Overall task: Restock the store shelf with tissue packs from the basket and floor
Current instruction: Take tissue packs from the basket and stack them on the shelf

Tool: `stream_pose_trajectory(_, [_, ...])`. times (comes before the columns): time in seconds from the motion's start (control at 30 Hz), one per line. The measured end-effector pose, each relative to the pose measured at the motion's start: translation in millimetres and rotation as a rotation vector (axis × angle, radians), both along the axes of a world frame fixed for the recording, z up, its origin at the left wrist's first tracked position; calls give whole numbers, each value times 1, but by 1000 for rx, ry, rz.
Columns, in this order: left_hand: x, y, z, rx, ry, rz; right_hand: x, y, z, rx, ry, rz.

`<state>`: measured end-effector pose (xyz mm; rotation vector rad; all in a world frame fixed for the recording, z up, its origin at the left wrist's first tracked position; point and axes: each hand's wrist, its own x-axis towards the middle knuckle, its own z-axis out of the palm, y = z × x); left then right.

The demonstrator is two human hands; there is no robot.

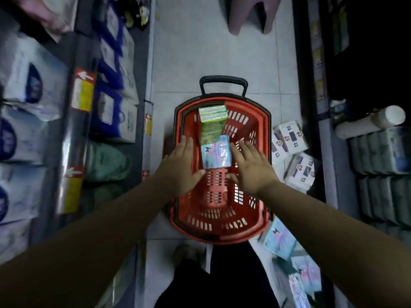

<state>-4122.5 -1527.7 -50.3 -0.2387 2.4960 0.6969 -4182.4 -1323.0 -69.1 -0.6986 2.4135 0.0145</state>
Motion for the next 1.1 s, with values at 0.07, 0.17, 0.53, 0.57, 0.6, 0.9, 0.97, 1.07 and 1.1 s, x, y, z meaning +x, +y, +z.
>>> stream_pose_trajectory(0.07, [-17, 1, -28, 20, -11, 14, -24, -3, -23, -6, -9, 21])
stream_pose_trajectory(0.17, [-53, -1, -71, 58, 2, 57, -64, -11, -55, -21, -8, 53])
stream_pose_trajectory(0.53, [-121, 12, -175, 270, -131, 392, -152, -63, -144, -182, -38, -35])
stream_pose_trajectory(0.57, [-119, 16, -178, 278, -127, 413, -149, -68, -150, -173, 6, -62])
stream_pose_trajectory(0.6, [-116, 21, -180, 283, -125, 429, -145, -72, -153, -163, 89, -93])
stream_pose_trajectory(0.9, [-39, 52, -220, 500, -153, 505, -101, -53, -159, -129, 326, 5])
stream_pose_trajectory(0.97, [-23, 57, -198, 563, -79, 540, -90, -40, -155, -259, 191, -34])
stream_pose_trajectory(1.07, [2, 58, -182, 613, -5, 636, -65, -19, -139, -505, 9, -370])
stream_pose_trajectory(1.1, [12, 56, -178, 625, 0, 721, -55, -12, -131, -593, -19, -541])
